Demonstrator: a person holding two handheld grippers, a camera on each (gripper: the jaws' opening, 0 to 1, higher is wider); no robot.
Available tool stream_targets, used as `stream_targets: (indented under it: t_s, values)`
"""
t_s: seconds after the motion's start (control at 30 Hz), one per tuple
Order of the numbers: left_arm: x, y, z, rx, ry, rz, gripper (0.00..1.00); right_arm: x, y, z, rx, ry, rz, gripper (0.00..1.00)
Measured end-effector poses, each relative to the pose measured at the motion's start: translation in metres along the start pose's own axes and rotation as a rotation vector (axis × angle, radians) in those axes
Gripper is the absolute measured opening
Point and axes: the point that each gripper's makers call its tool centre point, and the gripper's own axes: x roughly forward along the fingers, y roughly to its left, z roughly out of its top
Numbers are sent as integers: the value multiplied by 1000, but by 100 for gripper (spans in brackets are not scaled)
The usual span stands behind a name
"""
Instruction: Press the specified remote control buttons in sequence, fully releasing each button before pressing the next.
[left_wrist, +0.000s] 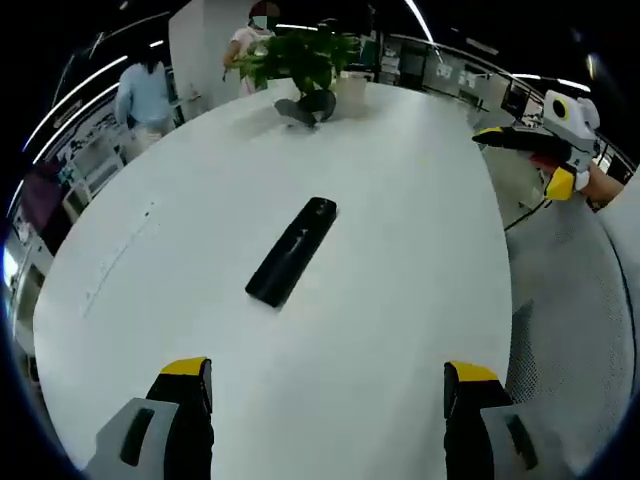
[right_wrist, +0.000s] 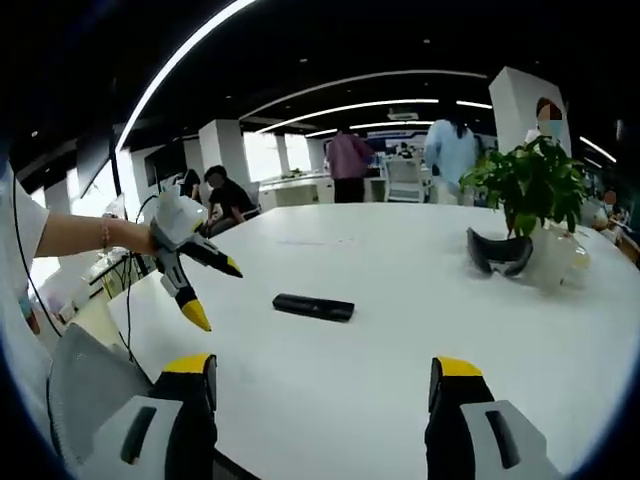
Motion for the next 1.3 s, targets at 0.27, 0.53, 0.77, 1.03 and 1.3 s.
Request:
stream_targets:
  t_s: [0.27, 0.53, 0.77, 1.03, 1.3]
  values:
    - [42, 14, 25, 51, 75, -19, 87, 0, -6, 5, 9, -17, -14, 84]
    - [68, 14, 28, 76, 119, -40, 73, -8, -18, 6, 34, -30, -34, 79]
    - [70, 24, 33, 113, 100, -13, 46, -9, -21, 8, 48, -44, -28, 71]
    - [70, 17, 33, 192, 108, -28, 24, -4, -17, 8, 44, -41, -5, 66]
    - [64, -3, 22, 288, 150, -82, 24, -3, -15, 8, 48, -43, 3, 64]
